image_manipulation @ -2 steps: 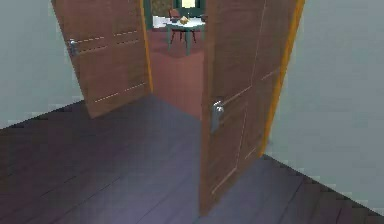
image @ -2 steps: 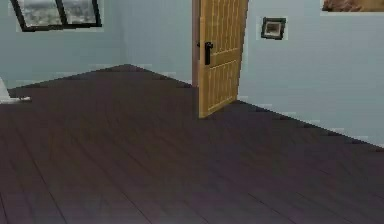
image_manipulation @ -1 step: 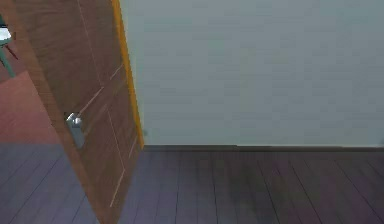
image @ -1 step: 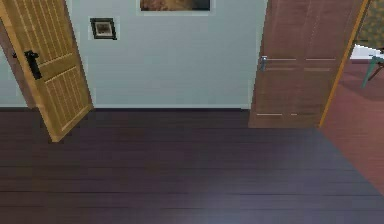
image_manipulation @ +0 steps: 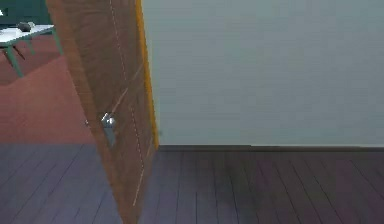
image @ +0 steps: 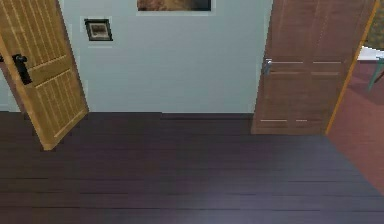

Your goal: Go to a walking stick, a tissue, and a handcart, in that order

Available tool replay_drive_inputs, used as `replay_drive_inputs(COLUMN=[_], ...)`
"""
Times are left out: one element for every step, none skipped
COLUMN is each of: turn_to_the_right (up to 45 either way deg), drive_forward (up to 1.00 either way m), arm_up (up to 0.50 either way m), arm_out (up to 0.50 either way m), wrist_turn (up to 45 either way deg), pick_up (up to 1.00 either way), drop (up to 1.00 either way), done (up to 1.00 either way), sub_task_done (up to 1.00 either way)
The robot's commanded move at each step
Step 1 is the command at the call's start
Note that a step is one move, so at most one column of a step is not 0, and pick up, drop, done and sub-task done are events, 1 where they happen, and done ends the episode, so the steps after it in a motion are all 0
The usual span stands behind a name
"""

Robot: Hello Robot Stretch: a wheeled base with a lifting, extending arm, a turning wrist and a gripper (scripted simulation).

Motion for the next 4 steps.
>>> replay_drive_inputs(turn_to_the_right=[-45.0,-42.0,0.0,-3.0], drive_forward=[0.0,0.0,1.0,0.0], arm_up=[0.0,0.0,0.0,0.0], arm_out=[0.0,0.0,0.0,0.0], wrist_turn=[0.0,0.0,0.0,0.0], pick_up=[0.0,0.0,0.0,0.0], drop=[0.0,0.0,0.0,0.0], done=[0.0,0.0,0.0,0.0], sub_task_done=[0.0,0.0,0.0,0.0])
